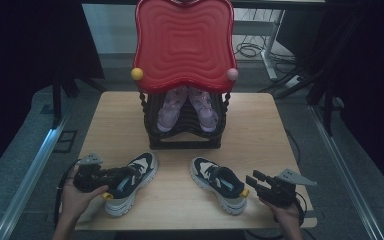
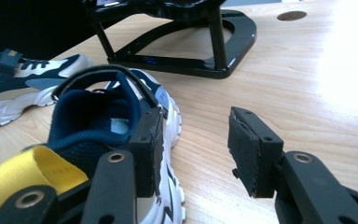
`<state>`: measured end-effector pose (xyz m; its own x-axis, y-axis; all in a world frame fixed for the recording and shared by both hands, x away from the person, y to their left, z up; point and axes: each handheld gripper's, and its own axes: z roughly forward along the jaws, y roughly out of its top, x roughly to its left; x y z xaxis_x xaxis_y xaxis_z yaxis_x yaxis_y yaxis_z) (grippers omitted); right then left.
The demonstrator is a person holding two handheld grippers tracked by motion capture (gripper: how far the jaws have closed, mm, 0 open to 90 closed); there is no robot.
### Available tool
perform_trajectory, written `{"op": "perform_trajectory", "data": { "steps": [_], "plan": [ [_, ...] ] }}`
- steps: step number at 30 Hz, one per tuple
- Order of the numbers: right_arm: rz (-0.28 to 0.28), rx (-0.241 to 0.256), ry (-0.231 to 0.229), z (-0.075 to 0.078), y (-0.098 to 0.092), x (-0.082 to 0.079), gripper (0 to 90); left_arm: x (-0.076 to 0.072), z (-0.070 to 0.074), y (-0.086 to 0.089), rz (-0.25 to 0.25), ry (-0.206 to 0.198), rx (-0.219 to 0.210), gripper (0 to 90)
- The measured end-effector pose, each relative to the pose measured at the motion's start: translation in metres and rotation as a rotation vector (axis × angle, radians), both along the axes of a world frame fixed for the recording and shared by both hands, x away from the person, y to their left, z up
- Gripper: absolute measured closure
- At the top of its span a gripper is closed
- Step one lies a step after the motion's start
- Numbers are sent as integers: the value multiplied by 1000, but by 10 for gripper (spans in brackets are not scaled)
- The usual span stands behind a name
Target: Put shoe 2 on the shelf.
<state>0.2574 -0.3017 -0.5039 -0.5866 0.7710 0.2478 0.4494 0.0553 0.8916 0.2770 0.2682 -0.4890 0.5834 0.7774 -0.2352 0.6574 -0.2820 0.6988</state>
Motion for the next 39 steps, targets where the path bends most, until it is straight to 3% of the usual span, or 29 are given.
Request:
{"op": "perform_trajectory", "data": {
  "steps": [5, 12, 18, 27, 39],
  "plan": [
    [35, 14, -14, 16, 5, 9, 534, 0, 0, 0, 0, -1, -2, 686],
    [110, 12, 9, 29, 17, 30, 499, -1, 0, 0, 3, -5, 1, 688],
    [175, -36, 33, 37, 32, 44, 503, -1, 0, 0, 5, -3, -1, 687],
    [262, -101, 99, 30, 54, 54, 507, -1, 0, 0, 5, -3, -1, 687],
    [326, -156, 198, 25, 57, 59, 534, -1, 0, 0, 9, 0, -4, 684]
  ]
}}
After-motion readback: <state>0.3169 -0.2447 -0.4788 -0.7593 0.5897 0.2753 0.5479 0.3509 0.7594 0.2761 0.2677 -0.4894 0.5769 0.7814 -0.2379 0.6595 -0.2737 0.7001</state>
